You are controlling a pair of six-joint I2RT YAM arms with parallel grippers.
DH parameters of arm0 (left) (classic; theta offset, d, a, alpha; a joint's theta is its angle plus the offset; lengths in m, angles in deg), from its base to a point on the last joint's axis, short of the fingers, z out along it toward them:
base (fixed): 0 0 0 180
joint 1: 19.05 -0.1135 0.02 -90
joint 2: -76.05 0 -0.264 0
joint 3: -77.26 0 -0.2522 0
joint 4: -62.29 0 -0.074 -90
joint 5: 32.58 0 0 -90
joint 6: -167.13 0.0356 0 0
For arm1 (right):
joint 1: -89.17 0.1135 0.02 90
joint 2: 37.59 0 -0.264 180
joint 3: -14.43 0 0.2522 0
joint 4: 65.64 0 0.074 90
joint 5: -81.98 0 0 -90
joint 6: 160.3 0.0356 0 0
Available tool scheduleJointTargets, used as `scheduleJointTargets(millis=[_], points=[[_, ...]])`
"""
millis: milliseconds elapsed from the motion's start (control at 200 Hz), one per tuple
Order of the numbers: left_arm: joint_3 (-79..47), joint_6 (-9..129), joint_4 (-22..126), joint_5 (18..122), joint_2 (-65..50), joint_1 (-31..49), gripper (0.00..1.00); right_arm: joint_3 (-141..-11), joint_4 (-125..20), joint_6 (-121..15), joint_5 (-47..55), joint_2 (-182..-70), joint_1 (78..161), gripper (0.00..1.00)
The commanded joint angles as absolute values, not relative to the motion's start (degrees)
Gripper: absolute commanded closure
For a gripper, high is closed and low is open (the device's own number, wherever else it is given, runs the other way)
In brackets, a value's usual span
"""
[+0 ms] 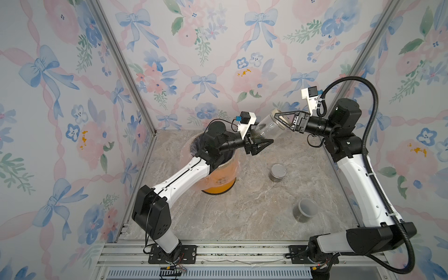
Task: Empty moldy tea leaves from jars
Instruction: Unscrew the lid from the jar.
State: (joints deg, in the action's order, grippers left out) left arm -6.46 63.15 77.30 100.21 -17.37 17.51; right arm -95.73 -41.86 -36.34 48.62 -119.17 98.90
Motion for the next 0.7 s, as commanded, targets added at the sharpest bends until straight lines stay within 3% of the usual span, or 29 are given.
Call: scheduleJointTargets(millis=[0, 250, 485, 695], points=[[-2.5, 61.0, 83.9, 102.4, -18.1, 18.1, 0.78, -97.2, -41.0, -38.2, 54.5, -120.4, 99.8, 0.49], [-0.5, 61.8, 84.9, 103.0, -20.1, 17.9, 0.78, -99.4, -39.7, -38.2, 54.6, -121.7, 100.1, 0.37], [0.4, 62.0, 85.0, 103.2, -20.8, 17.8, 0.78, -100.3, -38.8, -38.7, 54.2, -122.1, 100.0, 0.15], [0.1, 62.1, 85.7, 103.0, -21.4, 17.8, 0.78, -100.1, -39.2, -38.3, 53.9, -122.3, 100.0, 0.01]])
